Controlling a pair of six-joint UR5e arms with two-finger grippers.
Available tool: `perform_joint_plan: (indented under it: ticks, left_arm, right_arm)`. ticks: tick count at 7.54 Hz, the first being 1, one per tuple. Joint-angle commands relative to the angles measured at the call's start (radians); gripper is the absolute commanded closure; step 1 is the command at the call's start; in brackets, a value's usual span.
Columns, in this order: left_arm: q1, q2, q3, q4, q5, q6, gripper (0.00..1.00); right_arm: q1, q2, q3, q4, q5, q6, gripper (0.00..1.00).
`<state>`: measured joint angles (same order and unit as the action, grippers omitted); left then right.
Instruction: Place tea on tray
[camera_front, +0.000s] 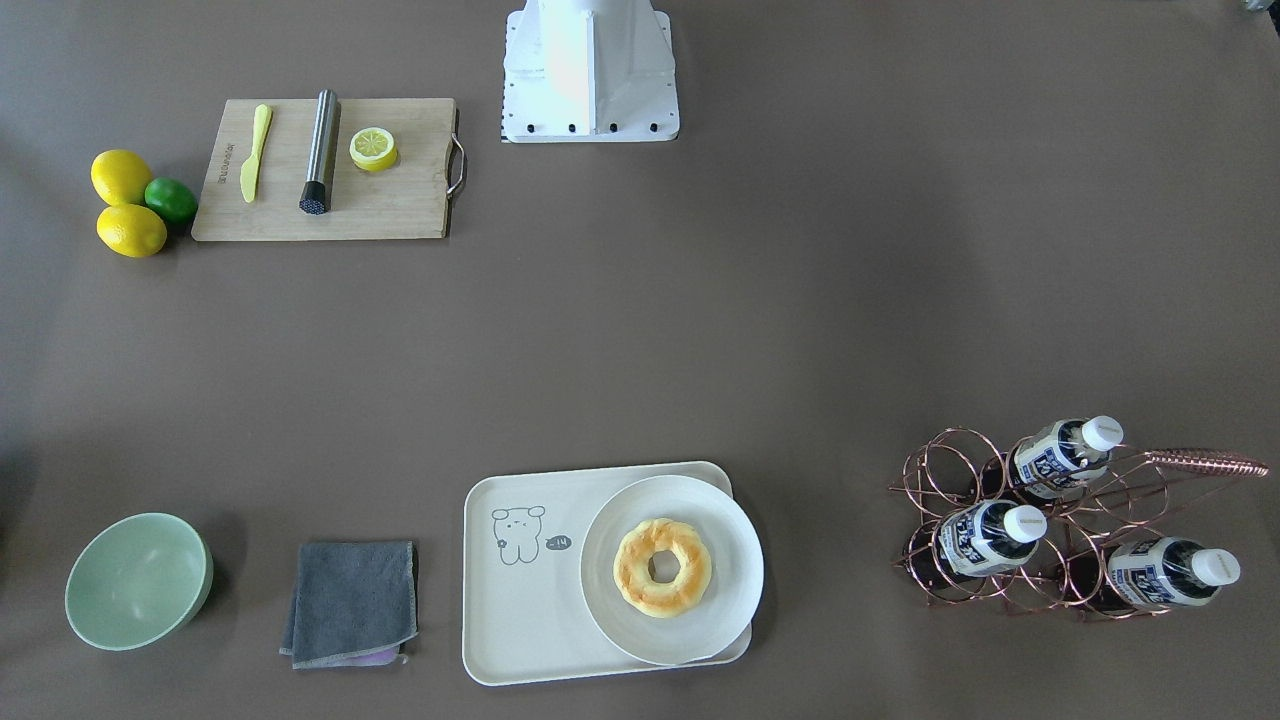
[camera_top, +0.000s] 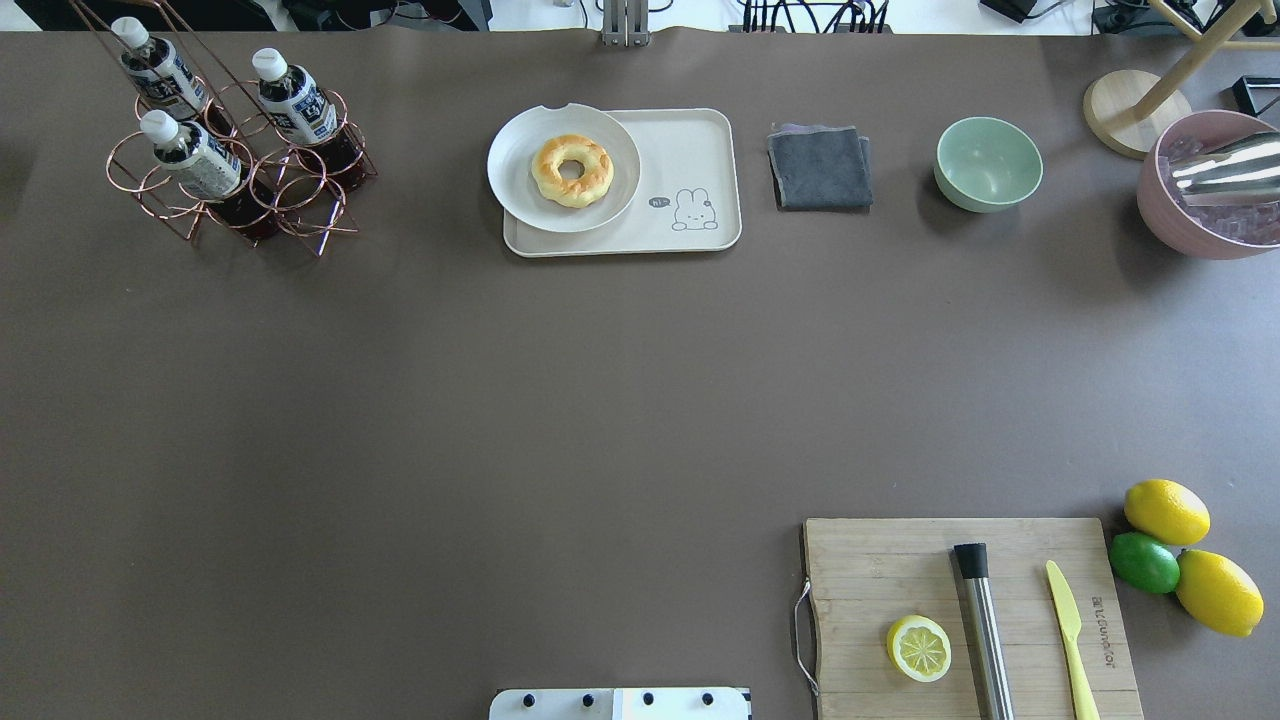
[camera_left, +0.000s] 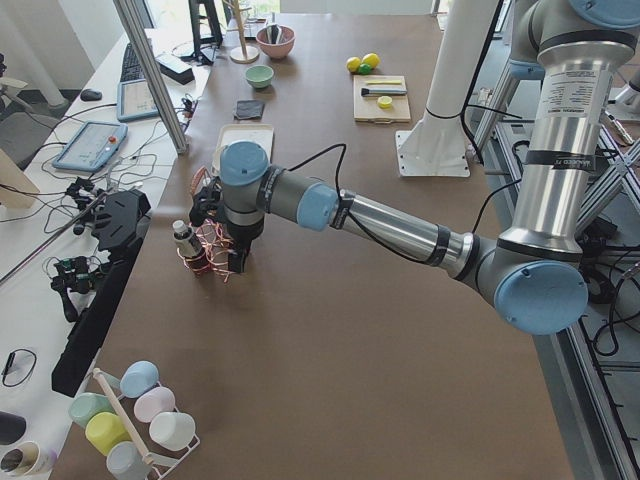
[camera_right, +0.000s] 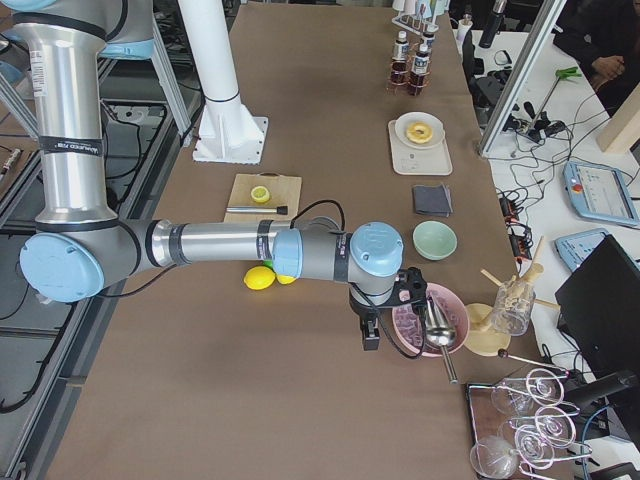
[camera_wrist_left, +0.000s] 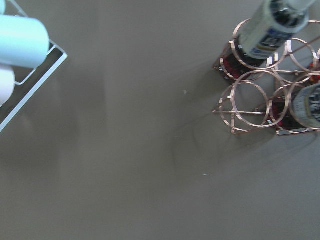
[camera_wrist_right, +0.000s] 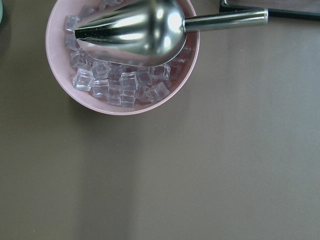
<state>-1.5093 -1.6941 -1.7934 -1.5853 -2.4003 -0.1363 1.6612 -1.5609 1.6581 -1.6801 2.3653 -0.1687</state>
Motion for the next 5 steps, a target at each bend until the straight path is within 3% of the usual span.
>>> perform_joint_plan:
  ticks: [1,4,5]
  left_arm:
    - [0.119,-0.106,-0.096,-0.005,0.01,-0.009,0.03]
    - [0.211,-0.177,-0.11,-0.005,0.096,-0.063,0.03]
    - [0.234,-0.193,-0.115,-0.01,0.127,-0.273,0.03]
  right_arm:
    - [0.0,-0.005,0.0,0.002,-0.008,-0.002,0.0]
    - [0.002,-0.024,-0.004,0.003,-0.012,-0.002,0.0]
    - [0.002,-0.028,-0.004,0.005,-0.011,-0.002,0.0]
